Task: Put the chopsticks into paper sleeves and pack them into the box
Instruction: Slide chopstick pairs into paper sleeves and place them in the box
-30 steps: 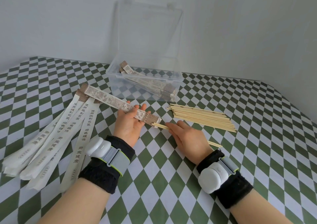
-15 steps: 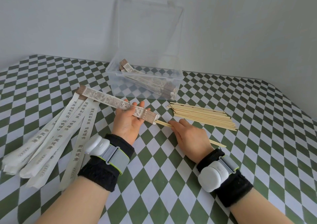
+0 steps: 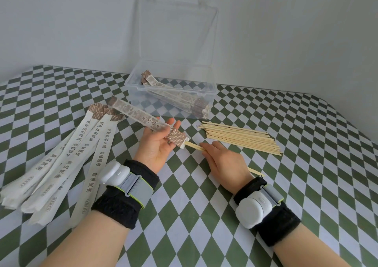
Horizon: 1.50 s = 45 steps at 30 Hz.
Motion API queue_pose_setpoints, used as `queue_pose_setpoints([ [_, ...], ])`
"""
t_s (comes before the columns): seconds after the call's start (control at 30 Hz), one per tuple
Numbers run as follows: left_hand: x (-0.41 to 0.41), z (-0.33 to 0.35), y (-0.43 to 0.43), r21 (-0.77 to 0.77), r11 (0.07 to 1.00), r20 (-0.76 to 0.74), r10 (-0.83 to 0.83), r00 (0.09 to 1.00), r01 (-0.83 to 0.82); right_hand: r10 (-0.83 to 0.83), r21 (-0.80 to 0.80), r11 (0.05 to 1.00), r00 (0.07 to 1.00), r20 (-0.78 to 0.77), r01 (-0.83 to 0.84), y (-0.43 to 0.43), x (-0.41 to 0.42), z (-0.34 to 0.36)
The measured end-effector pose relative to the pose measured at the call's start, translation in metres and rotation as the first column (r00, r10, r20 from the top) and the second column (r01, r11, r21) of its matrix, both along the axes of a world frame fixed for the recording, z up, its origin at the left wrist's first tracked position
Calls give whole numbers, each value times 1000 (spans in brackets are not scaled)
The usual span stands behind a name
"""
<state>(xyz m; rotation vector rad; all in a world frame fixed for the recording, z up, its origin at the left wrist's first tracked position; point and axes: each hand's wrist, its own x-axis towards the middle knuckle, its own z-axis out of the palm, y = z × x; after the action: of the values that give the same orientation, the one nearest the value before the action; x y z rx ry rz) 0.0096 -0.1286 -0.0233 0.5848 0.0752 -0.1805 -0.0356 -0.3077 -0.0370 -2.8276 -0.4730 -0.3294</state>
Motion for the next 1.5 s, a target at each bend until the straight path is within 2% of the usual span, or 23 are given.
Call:
queue_pose_setpoints([
  [0.17, 0, -3, -3, 128, 986, -48, -104, 993, 110, -4, 0, 1000, 1000, 14, 4, 0, 0, 1],
  [0.5, -2, -9, -4, 328, 940, -49, -76, 996, 88, -13, 8, 1000, 999, 44, 13, 0, 0, 0],
  [0.73, -7, -8, -11, 515, 854, 26, -101, 995, 73, 35, 67, 997, 999, 20, -37, 3, -1, 2],
  [0.8, -6, -7, -9, 491, 870, 26, -51, 998, 32, 12, 82, 997, 999, 40, -15, 3, 0, 2],
  [0.9, -3, -7, -4, 415, 907, 17, 72, 997, -72, -105, 68, 993, 982, 156, 95, 0, 3, 0],
  [0.97, -2, -7, -1, 383, 917, 1, 116, 993, -107, -128, 85, 989, 983, 130, 118, 0, 2, -1],
  [1.07, -3, -6, -3, 379, 924, -8, 67, 998, -59, -92, 95, 992, 995, 50, 87, 2, 2, 1],
  [1.23, -7, -2, -8, 391, 920, 23, -54, 998, 41, -17, 133, 991, 999, 33, 13, 4, 2, 2],
  [1.3, -8, 0, -7, 334, 942, 27, -43, 999, 32, -34, 173, 985, 998, 49, 25, 5, 2, 2],
  [1.4, -6, 0, -4, 280, 959, 8, 36, 999, -37, -154, 148, 980, 978, 142, 133, 1, 5, -2],
  [1.5, -6, -1, -2, 273, 959, 0, 71, 997, -68, -178, 172, 973, 976, 122, 156, 1, 6, -3],
])
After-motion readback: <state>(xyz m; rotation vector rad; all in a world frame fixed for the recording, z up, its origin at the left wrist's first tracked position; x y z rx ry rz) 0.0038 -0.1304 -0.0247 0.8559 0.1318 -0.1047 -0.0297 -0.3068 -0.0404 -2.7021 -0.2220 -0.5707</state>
